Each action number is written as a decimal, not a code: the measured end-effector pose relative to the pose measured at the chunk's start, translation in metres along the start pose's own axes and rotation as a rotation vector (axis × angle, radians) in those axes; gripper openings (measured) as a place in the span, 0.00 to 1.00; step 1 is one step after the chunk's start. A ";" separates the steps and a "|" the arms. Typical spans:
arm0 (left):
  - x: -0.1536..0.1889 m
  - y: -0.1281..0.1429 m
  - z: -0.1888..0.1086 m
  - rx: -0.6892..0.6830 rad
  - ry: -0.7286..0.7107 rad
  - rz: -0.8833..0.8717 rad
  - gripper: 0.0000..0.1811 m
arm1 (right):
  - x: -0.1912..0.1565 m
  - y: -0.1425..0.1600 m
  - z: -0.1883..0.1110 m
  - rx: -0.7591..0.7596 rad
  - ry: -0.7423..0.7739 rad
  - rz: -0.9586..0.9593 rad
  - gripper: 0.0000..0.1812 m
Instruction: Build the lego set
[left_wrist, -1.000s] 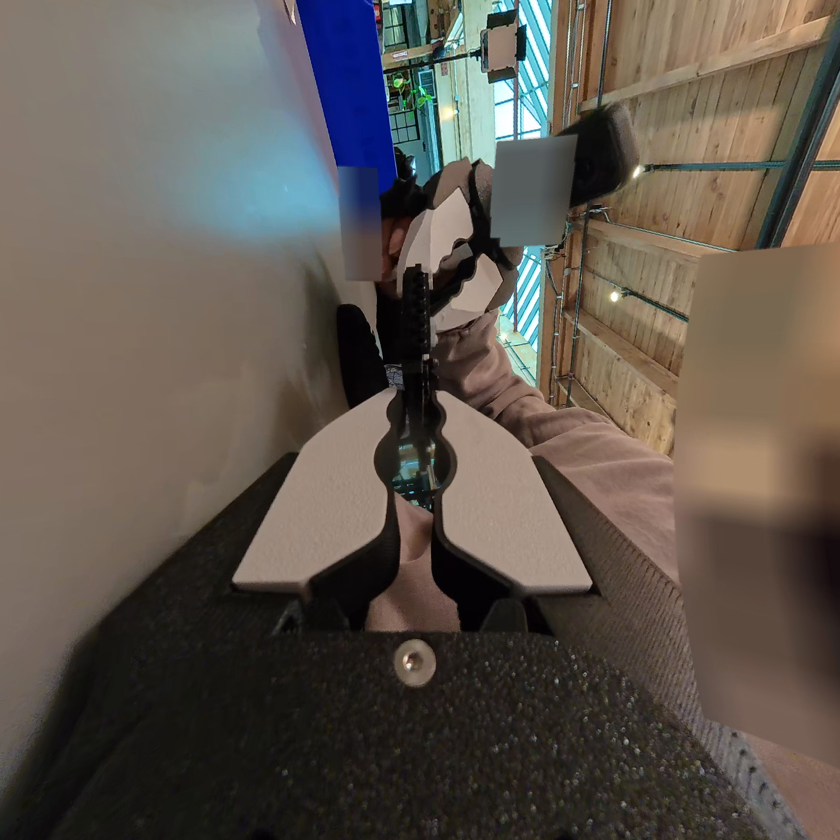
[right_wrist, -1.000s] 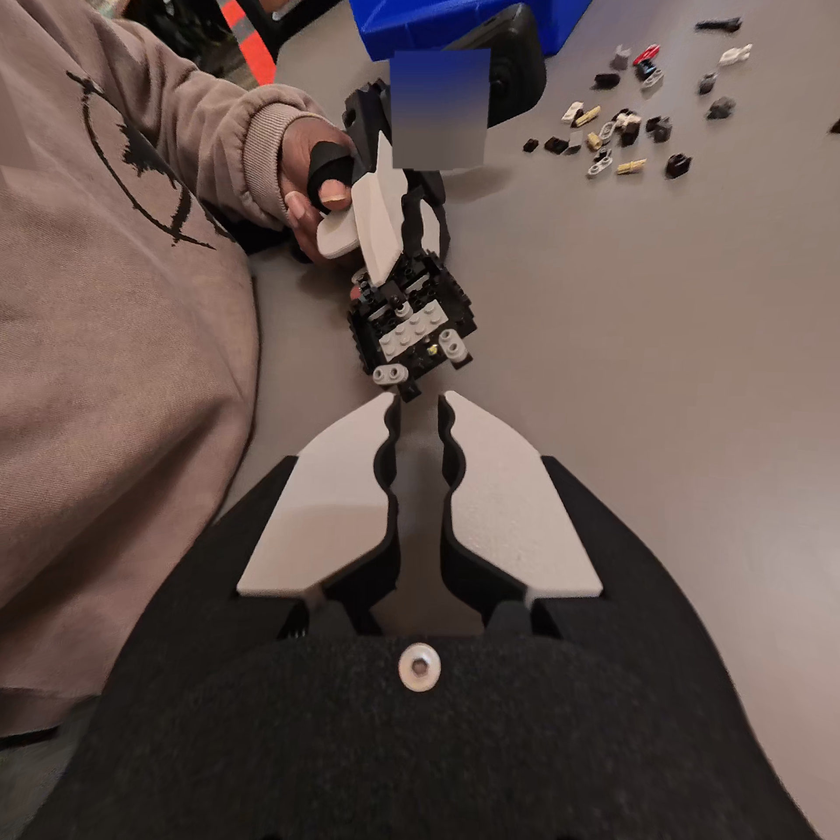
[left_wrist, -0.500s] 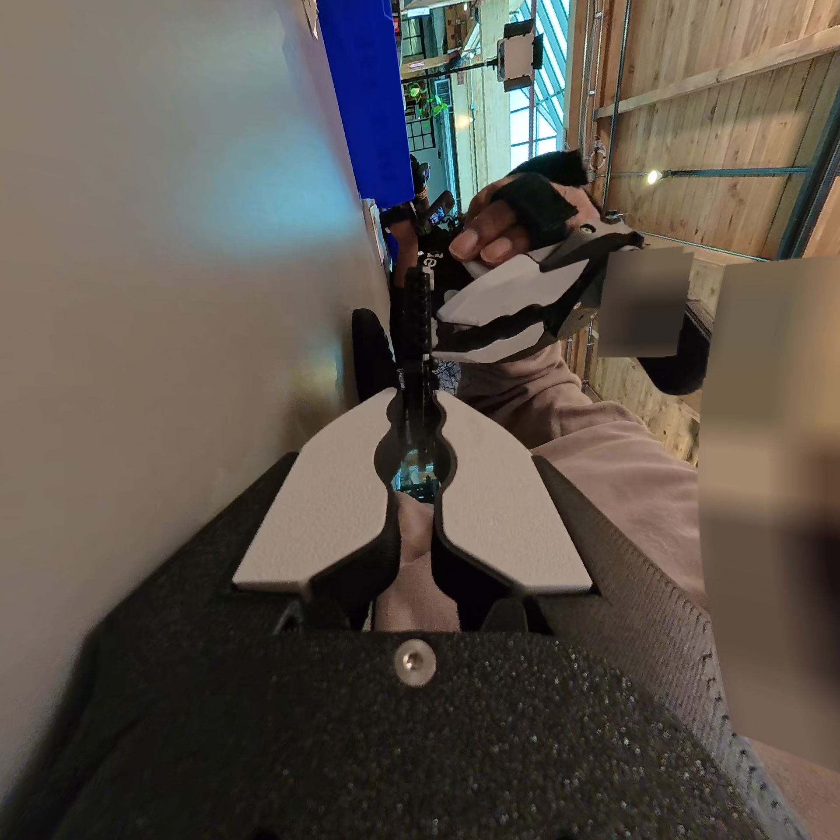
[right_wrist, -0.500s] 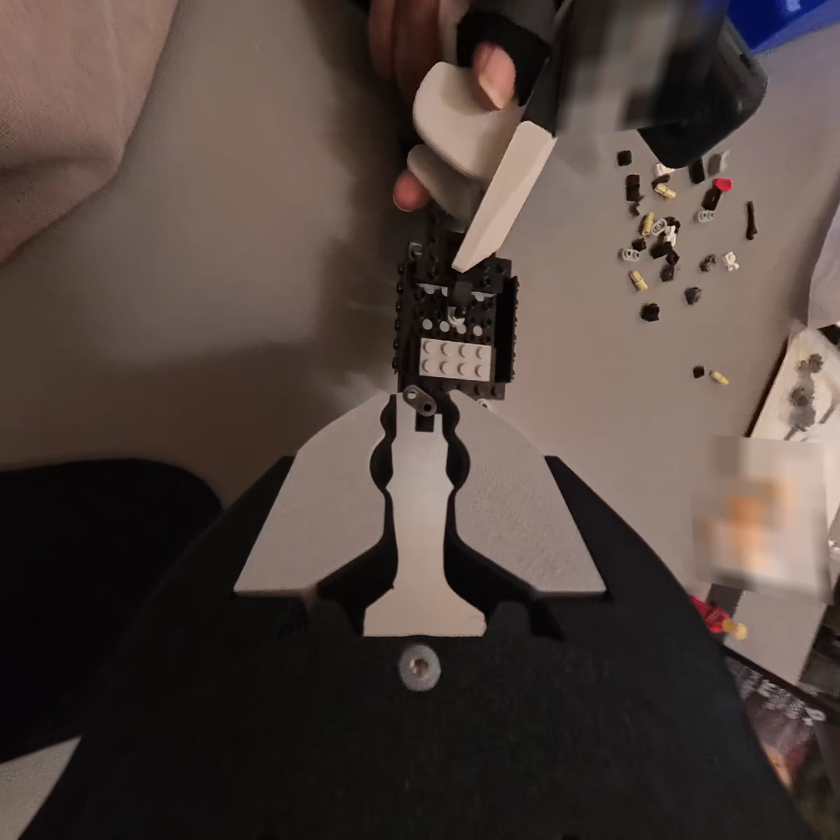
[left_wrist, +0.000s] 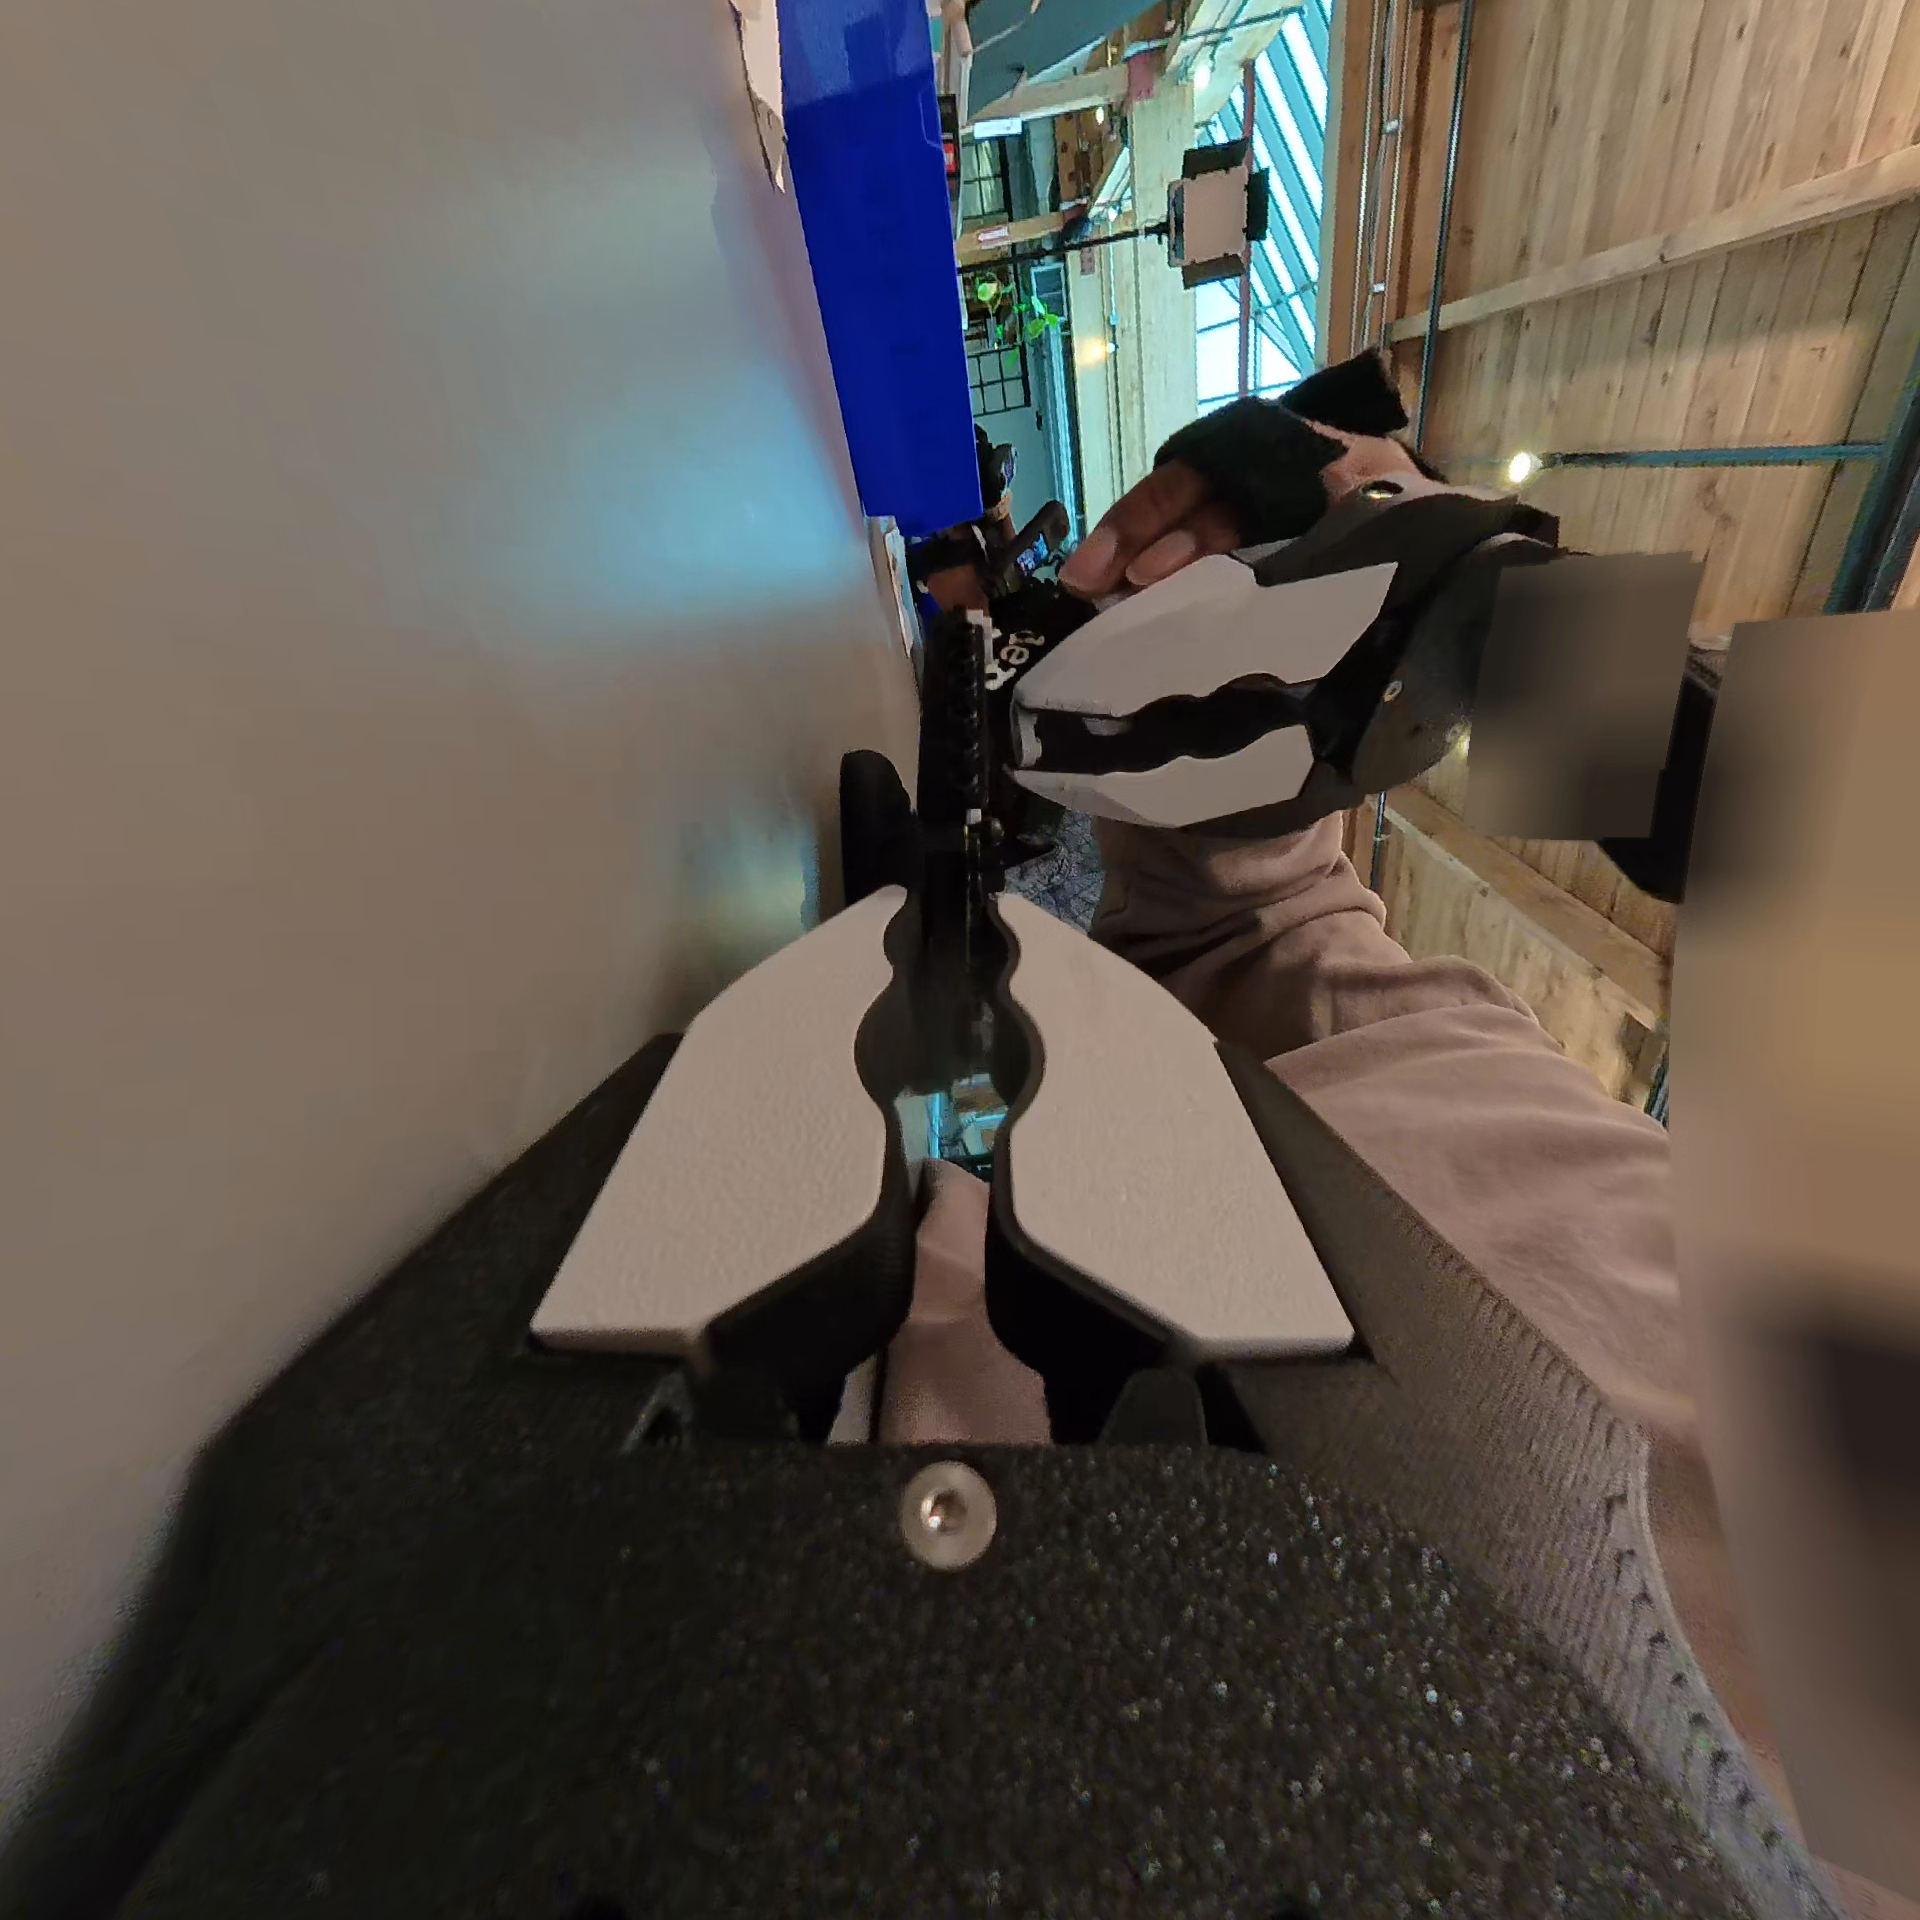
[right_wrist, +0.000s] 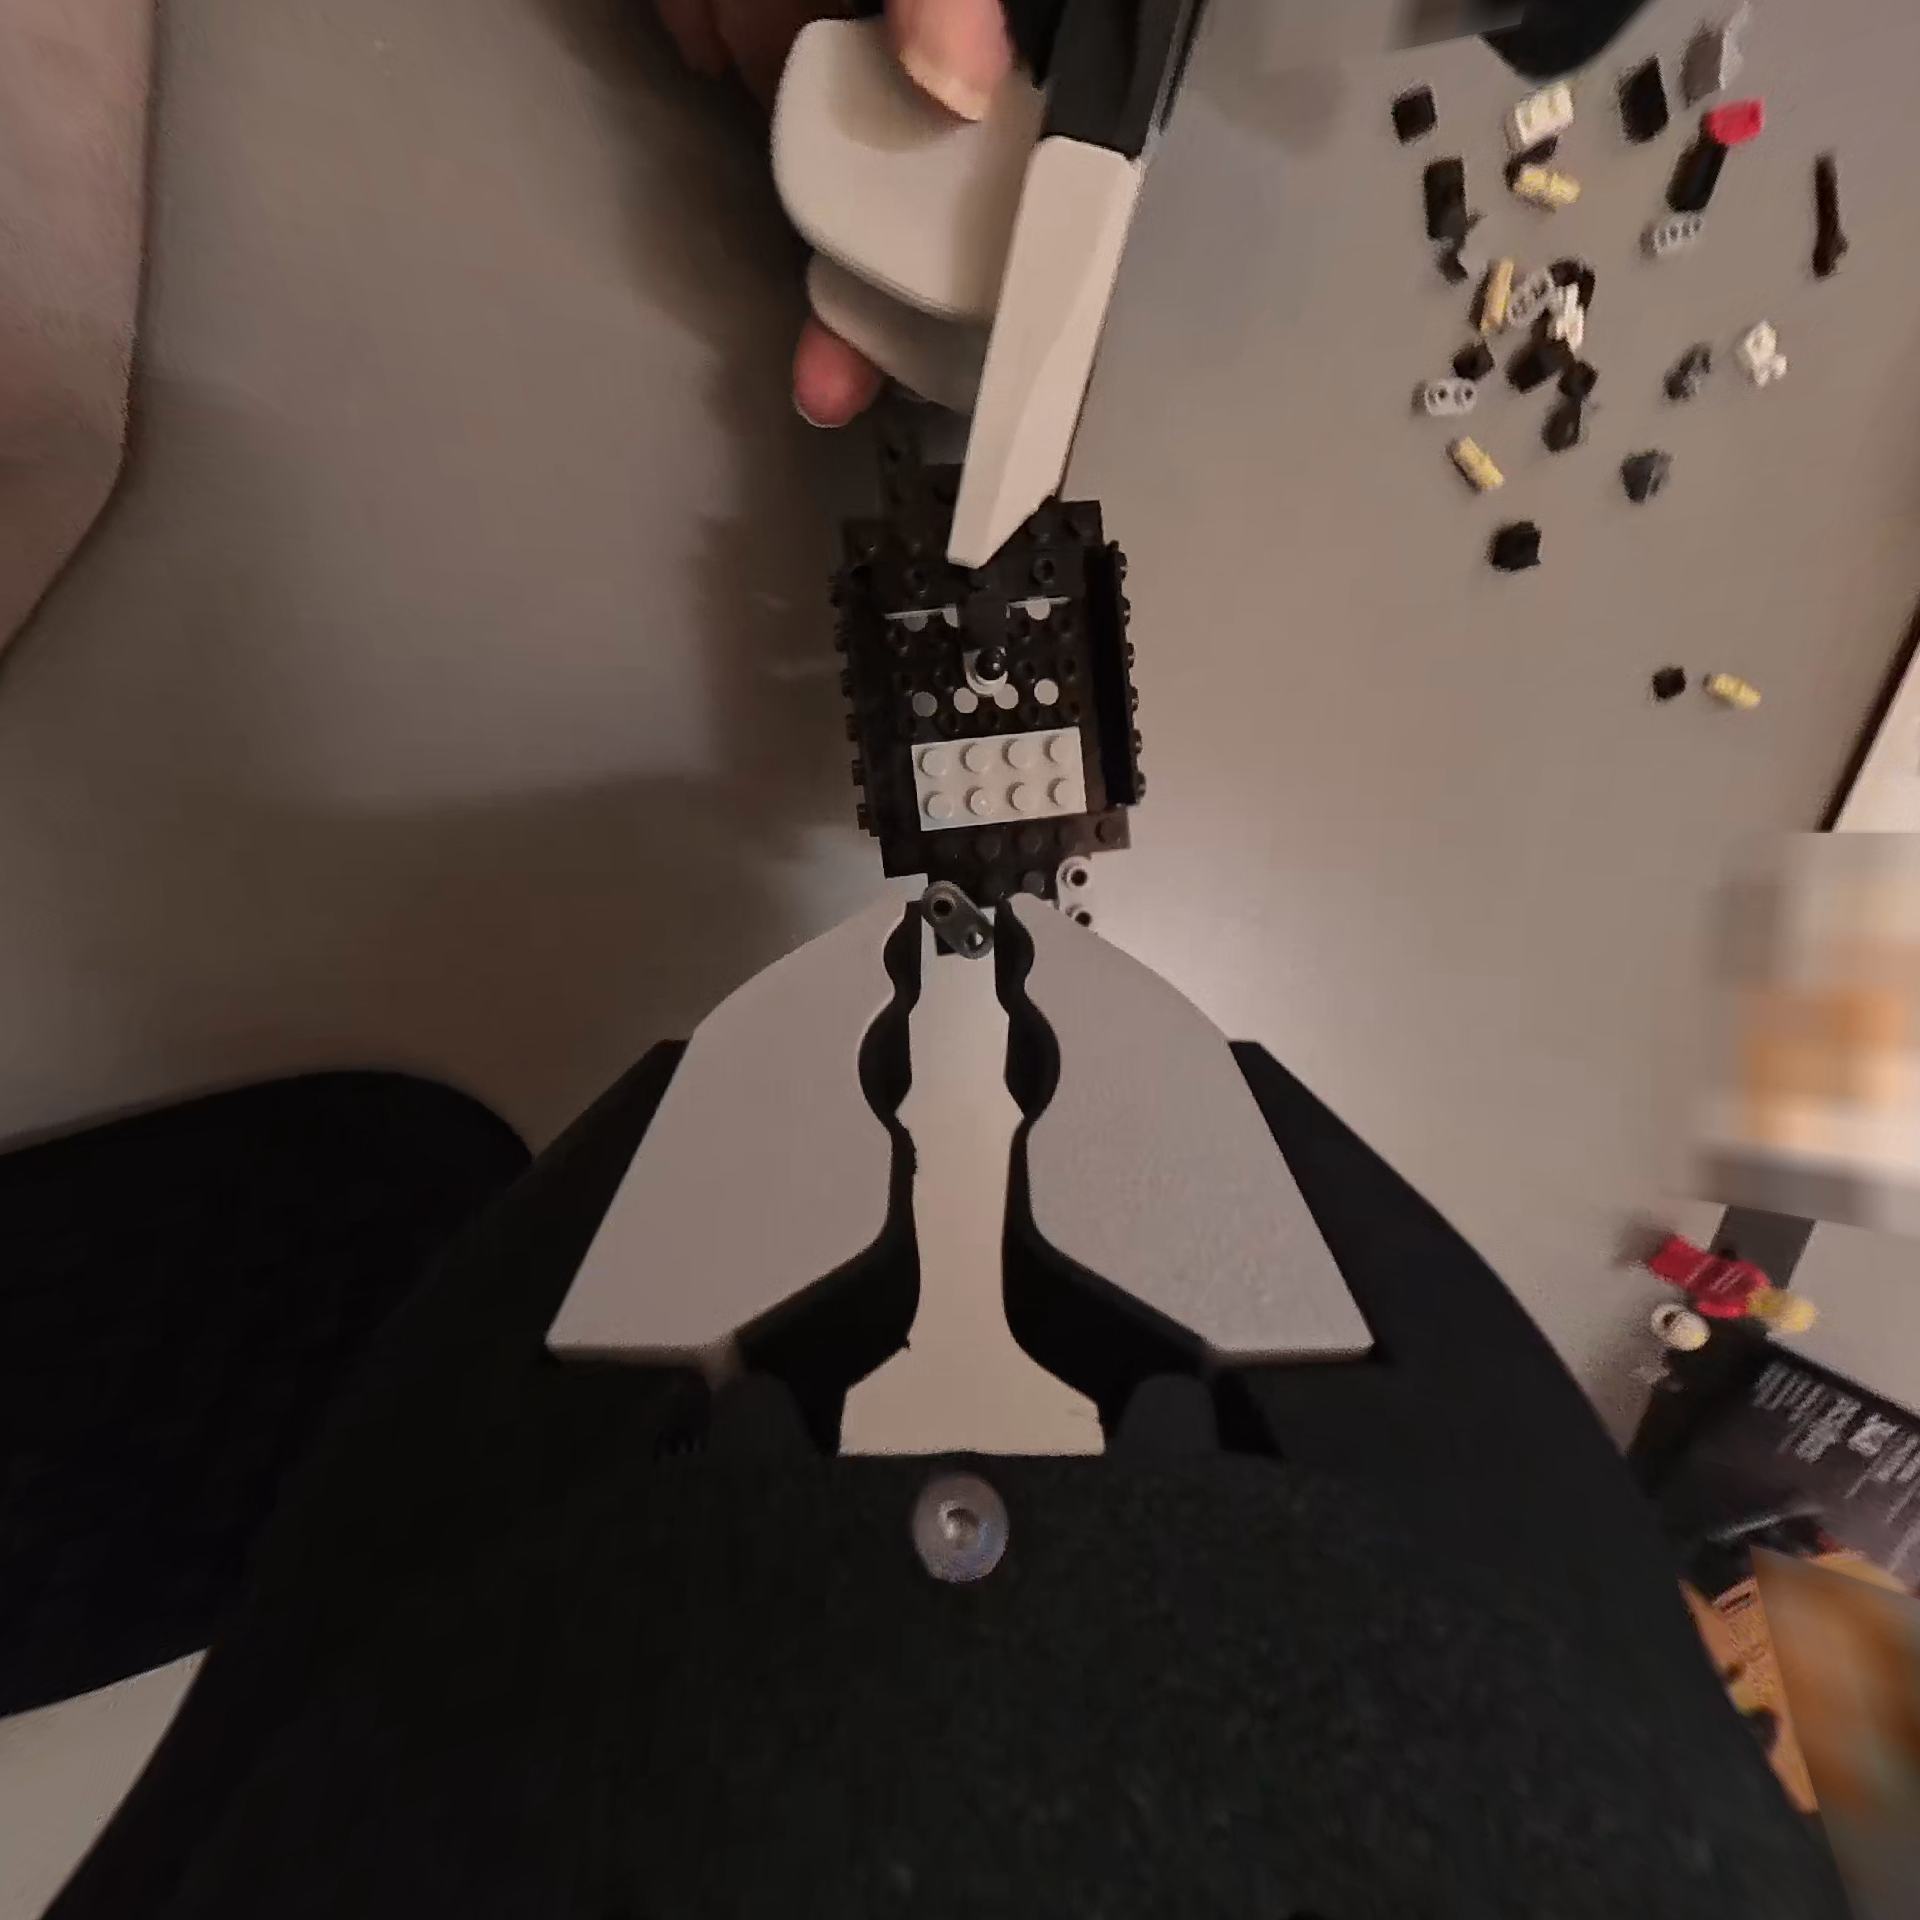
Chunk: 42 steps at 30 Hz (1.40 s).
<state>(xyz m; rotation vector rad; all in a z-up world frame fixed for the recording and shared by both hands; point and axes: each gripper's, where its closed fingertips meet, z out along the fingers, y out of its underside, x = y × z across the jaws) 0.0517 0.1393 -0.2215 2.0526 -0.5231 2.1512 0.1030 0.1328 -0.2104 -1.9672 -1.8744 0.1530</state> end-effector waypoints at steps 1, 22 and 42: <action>-0.001 -0.001 0.000 0.009 -0.004 0.000 0.05 | 0.000 0.001 0.001 -0.016 -0.007 0.030 0.07; -0.003 -0.009 -0.002 0.085 -0.017 -0.032 0.05 | 0.013 0.008 0.015 -0.082 0.003 0.371 0.07; 0.002 -0.005 0.000 0.054 -0.012 0.020 0.05 | 0.003 0.009 -0.009 0.552 -0.459 1.006 0.15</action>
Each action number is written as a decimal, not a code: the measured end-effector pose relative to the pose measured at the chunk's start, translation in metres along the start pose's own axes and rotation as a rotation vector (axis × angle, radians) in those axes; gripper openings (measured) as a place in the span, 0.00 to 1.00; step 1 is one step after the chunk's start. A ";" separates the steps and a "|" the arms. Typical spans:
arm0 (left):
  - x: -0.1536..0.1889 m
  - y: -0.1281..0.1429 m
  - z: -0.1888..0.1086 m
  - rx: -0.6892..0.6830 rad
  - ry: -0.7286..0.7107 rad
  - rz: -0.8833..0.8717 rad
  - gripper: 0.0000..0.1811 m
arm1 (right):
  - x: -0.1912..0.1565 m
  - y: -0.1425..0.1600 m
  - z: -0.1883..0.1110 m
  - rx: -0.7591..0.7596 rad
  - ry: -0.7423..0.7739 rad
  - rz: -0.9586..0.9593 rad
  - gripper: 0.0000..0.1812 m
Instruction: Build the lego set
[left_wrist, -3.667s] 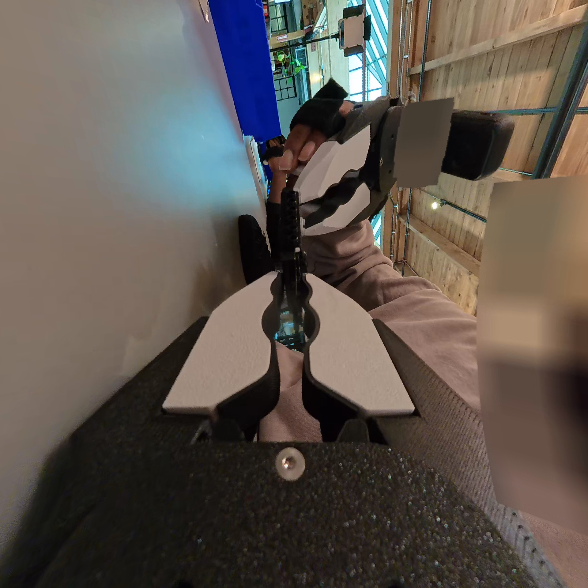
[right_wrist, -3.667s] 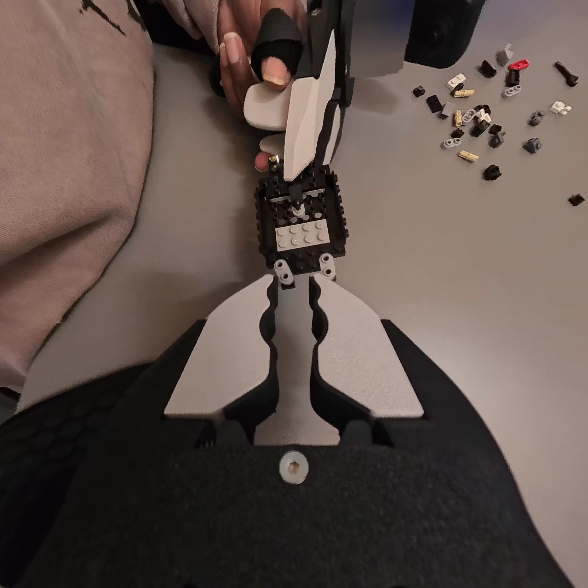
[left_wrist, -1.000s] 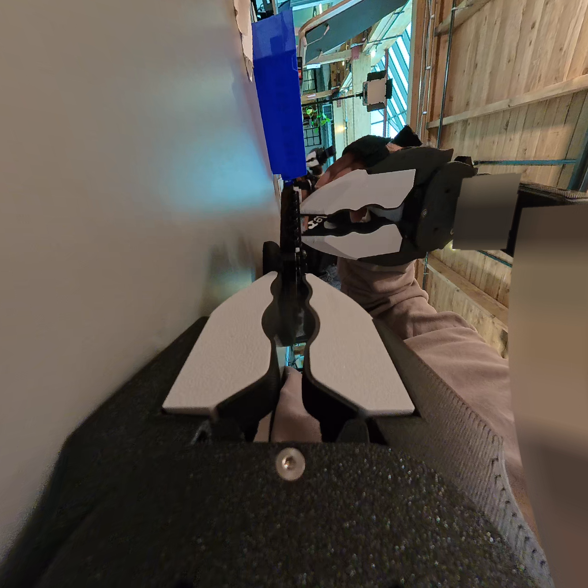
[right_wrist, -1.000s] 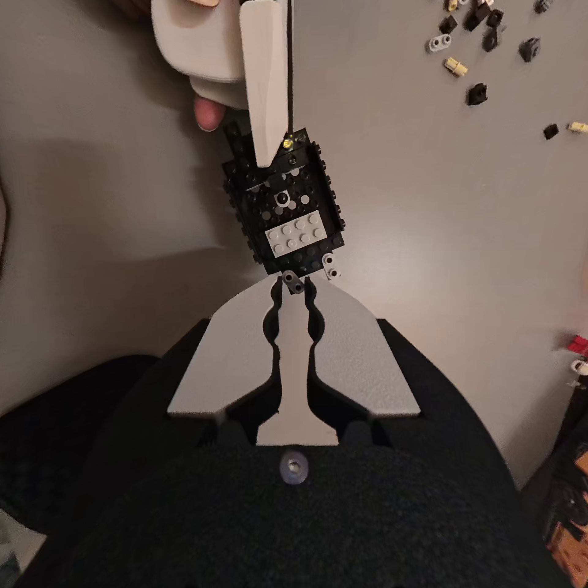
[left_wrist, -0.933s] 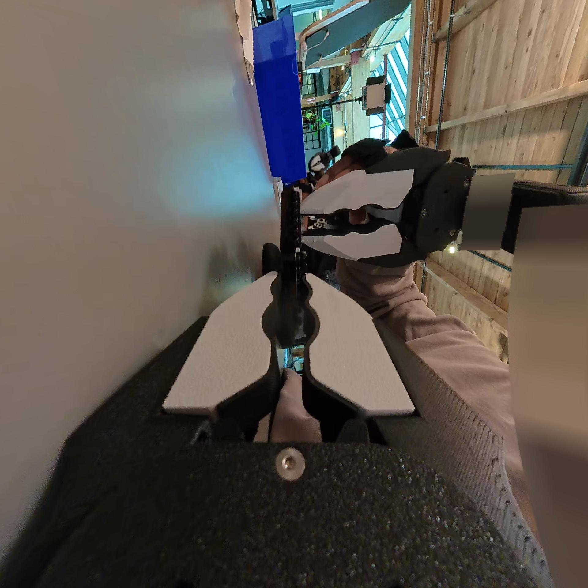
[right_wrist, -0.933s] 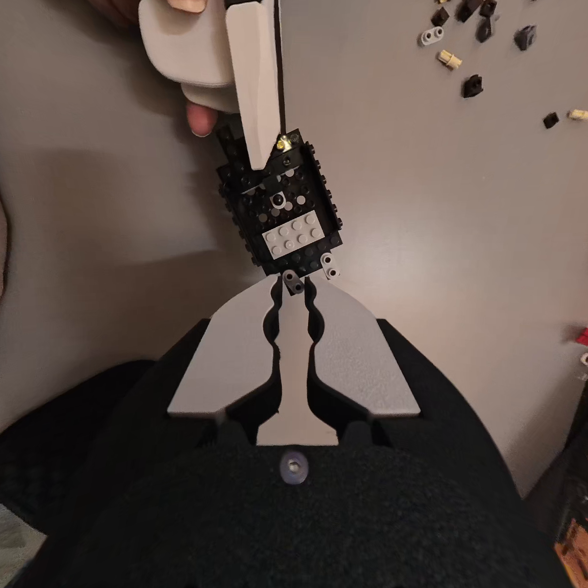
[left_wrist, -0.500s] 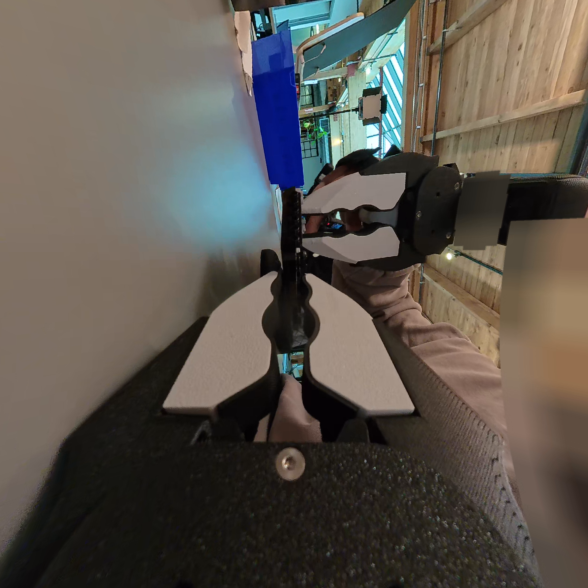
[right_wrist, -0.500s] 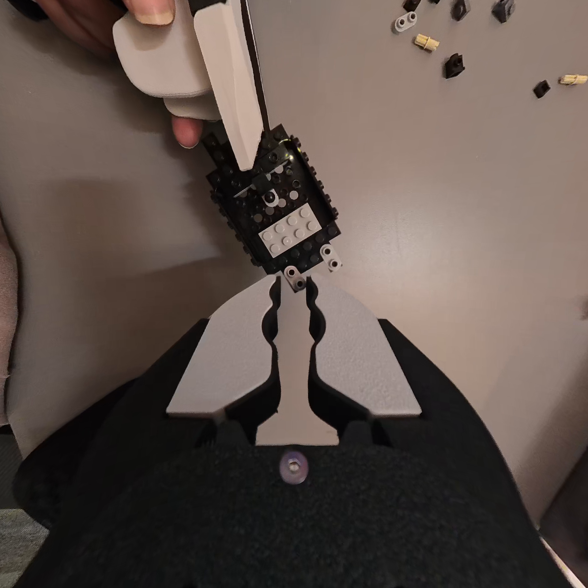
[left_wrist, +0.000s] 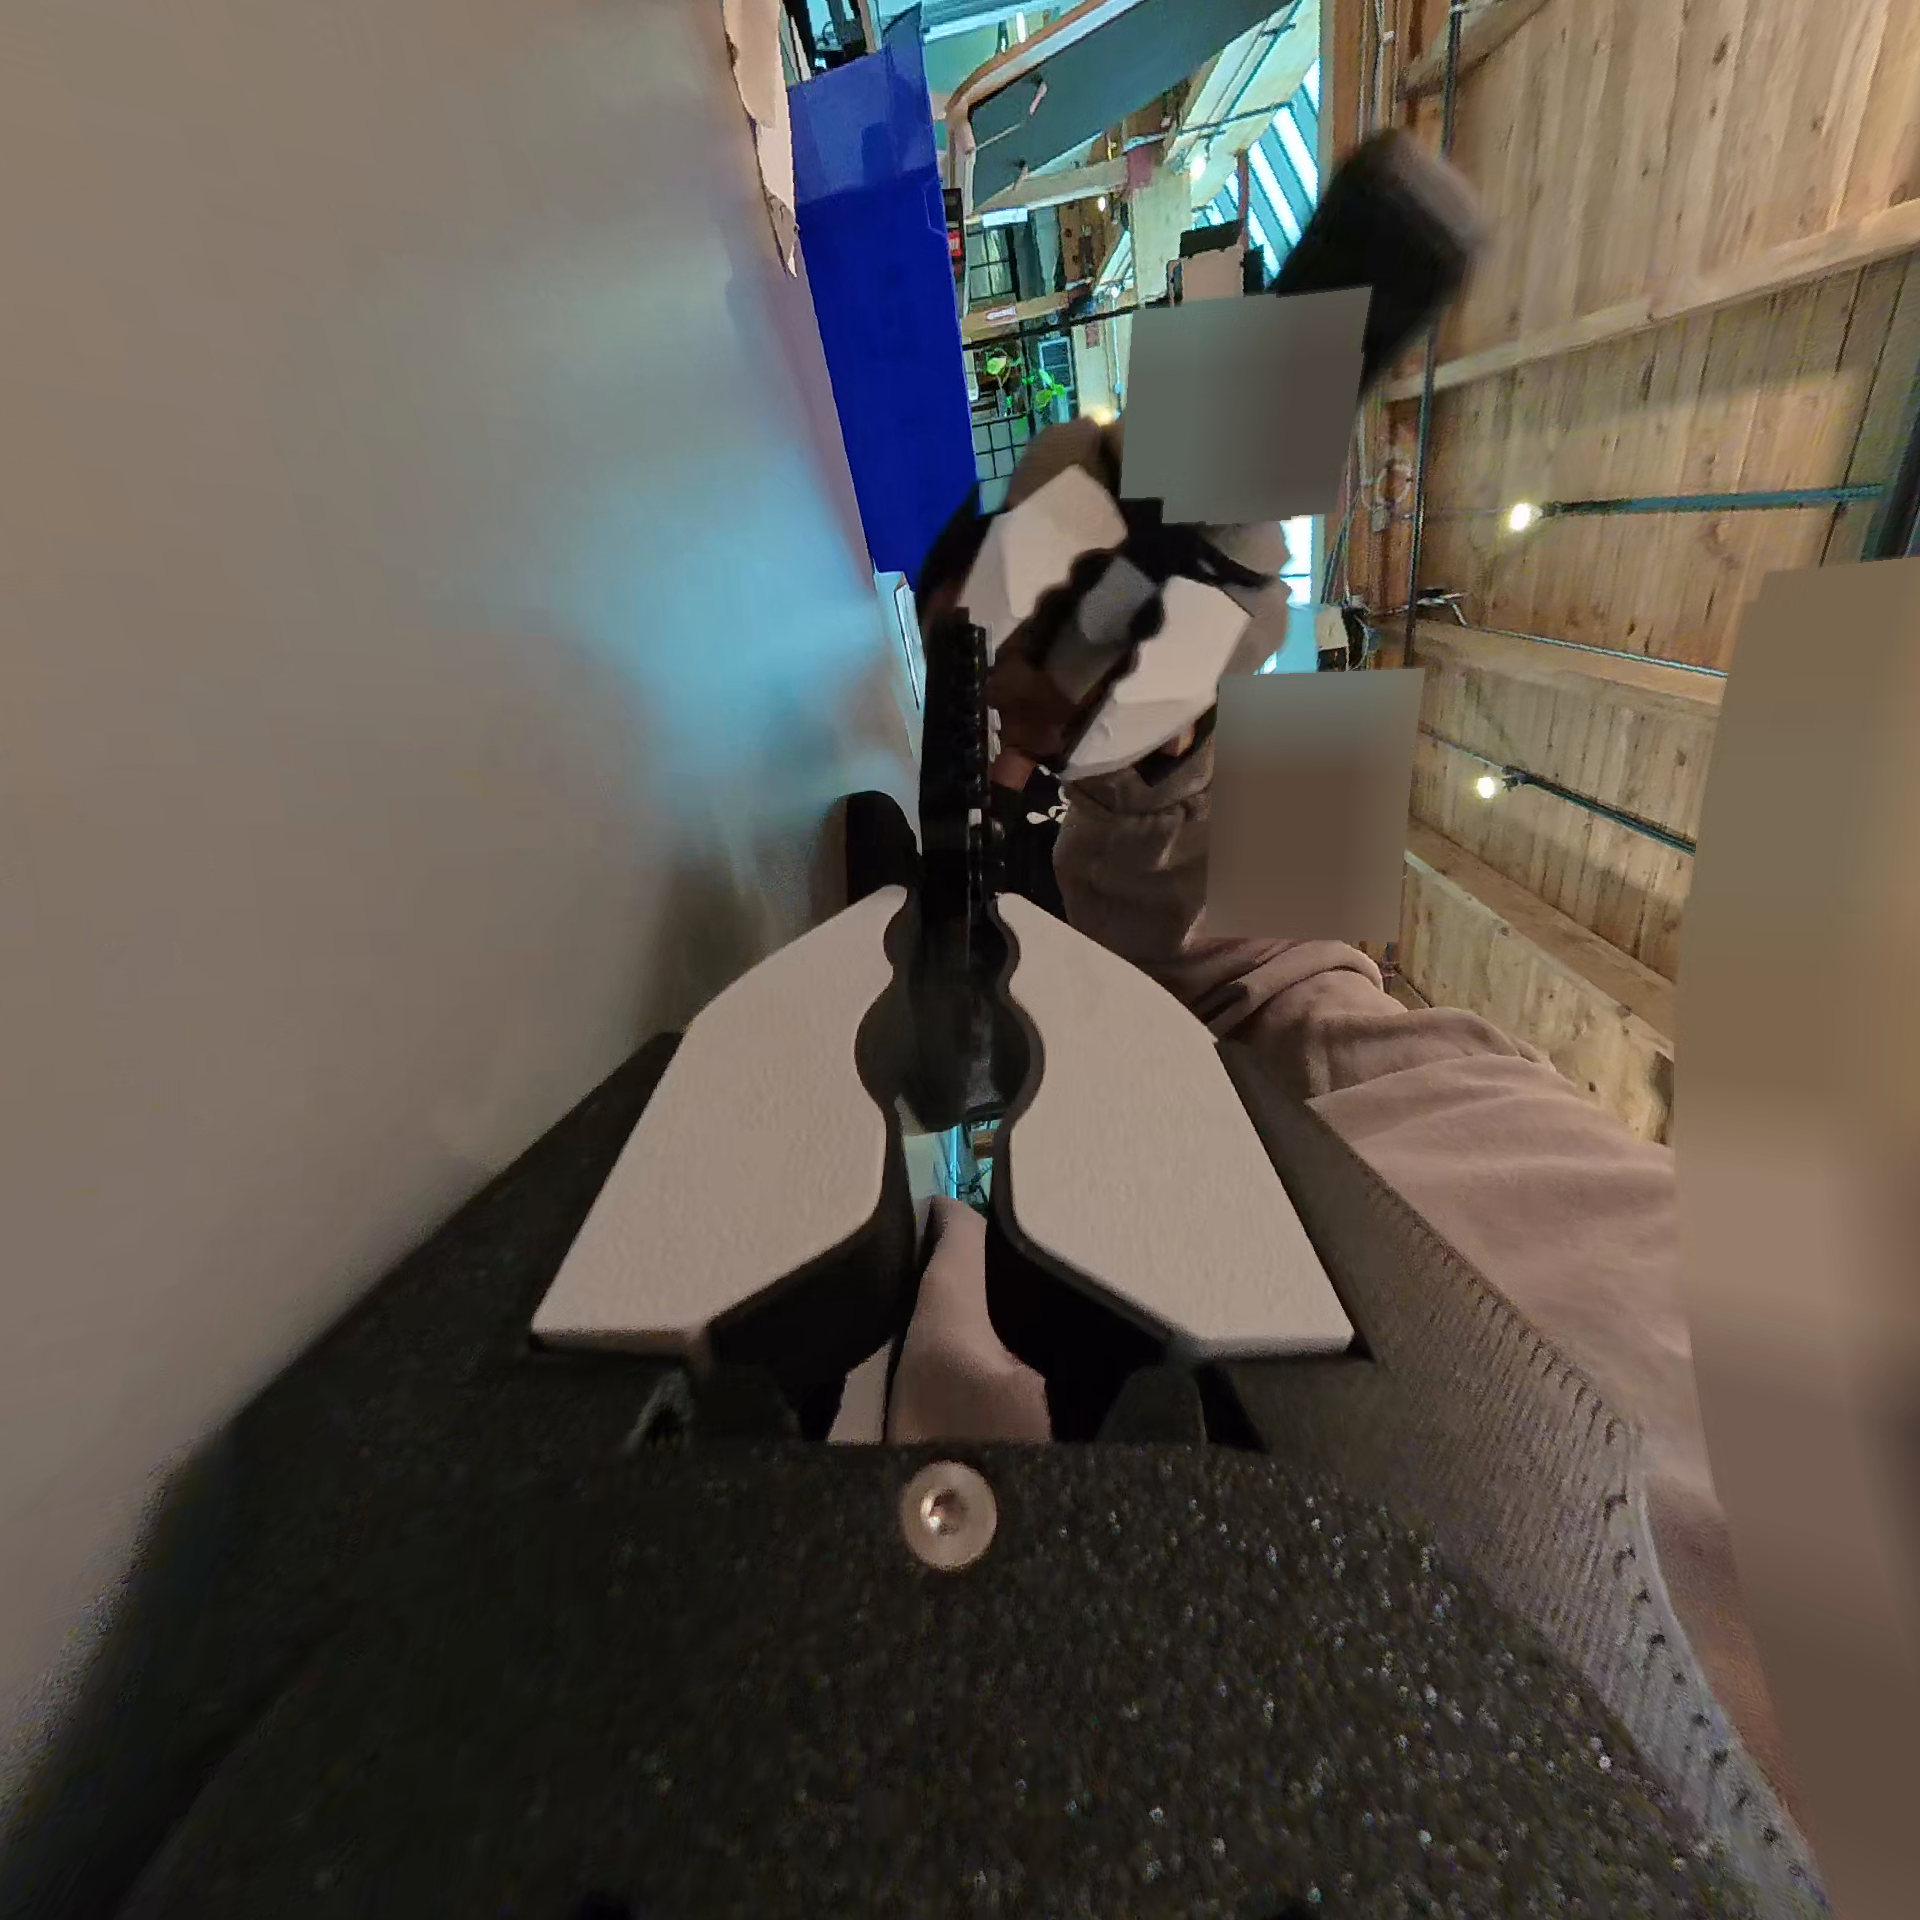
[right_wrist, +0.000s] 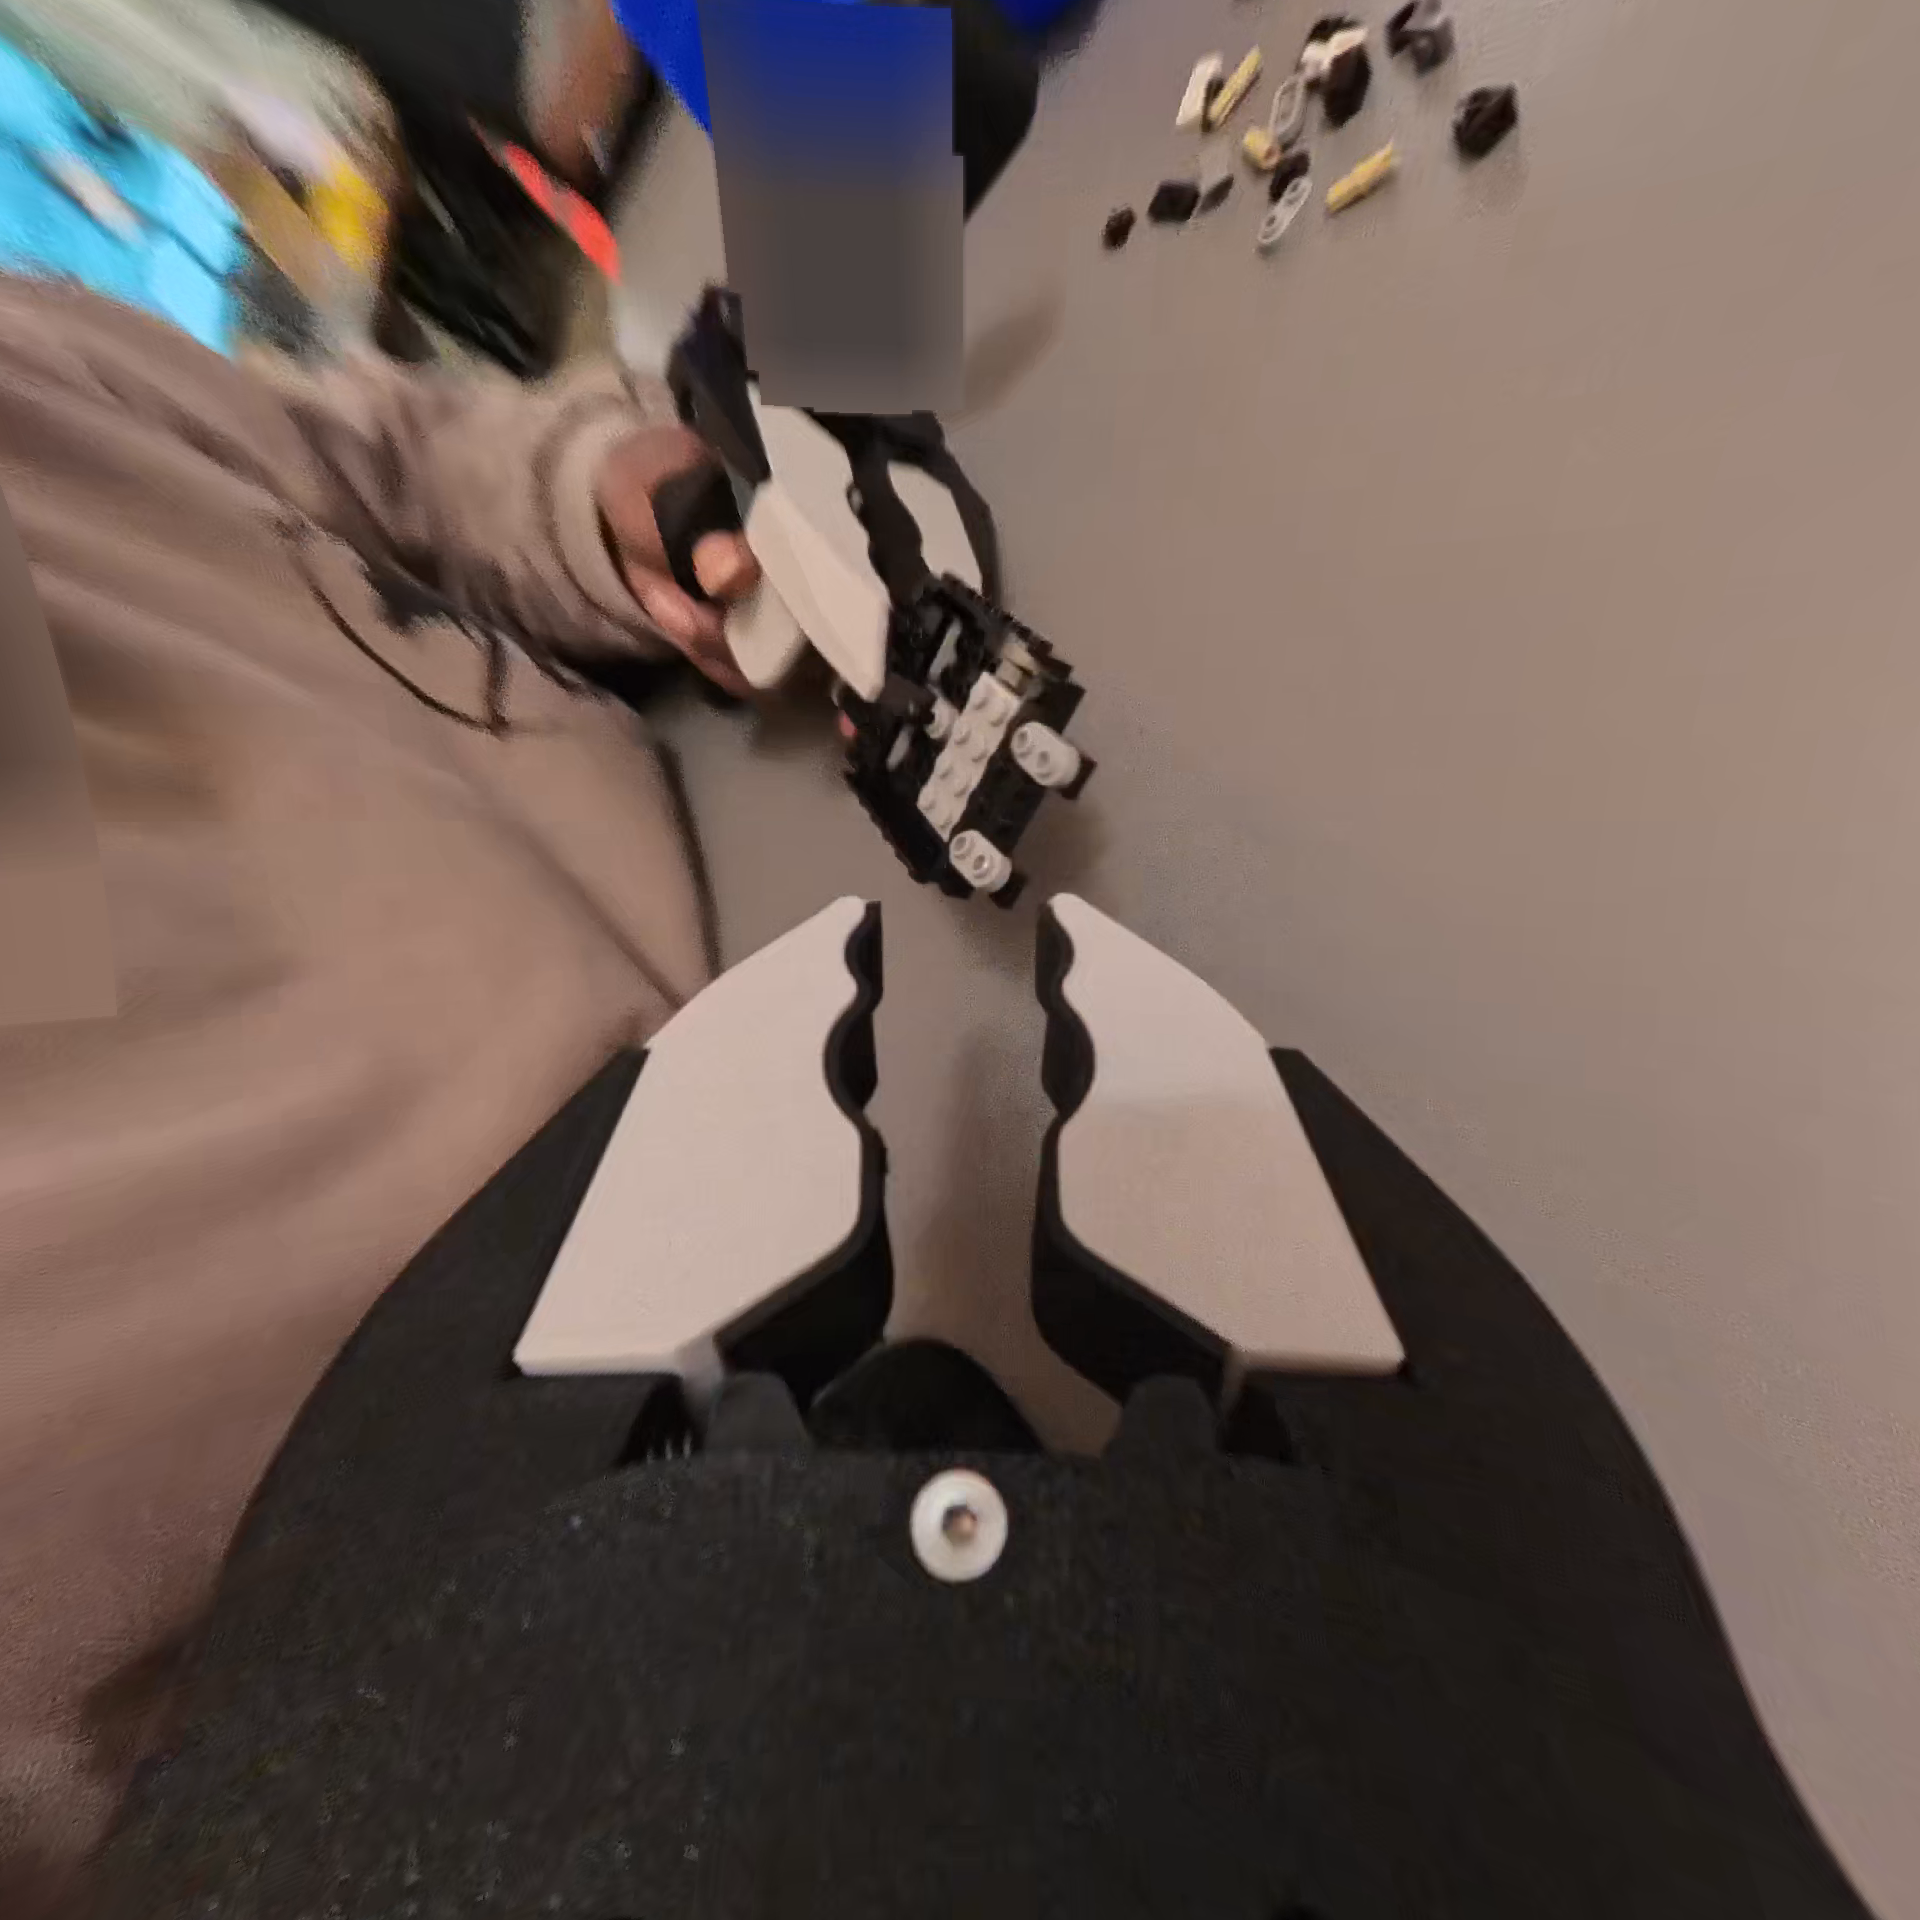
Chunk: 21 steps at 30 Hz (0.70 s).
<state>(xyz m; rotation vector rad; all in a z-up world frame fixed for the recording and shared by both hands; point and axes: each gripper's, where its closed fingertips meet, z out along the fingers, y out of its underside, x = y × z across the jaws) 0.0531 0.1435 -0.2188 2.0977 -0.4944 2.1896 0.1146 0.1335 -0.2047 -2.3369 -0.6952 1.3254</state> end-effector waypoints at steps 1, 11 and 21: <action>0.000 0.001 0.001 -0.006 -0.001 0.007 0.05 | 0.002 0.002 0.000 0.053 -0.054 0.080 0.16; -0.002 0.006 0.003 -0.034 -0.022 0.049 0.05 | -0.004 0.002 0.019 0.147 -0.264 0.285 0.14; 0.005 0.000 0.001 0.005 -0.013 0.088 0.05 | -0.006 0.001 0.022 0.184 -0.266 0.228 0.06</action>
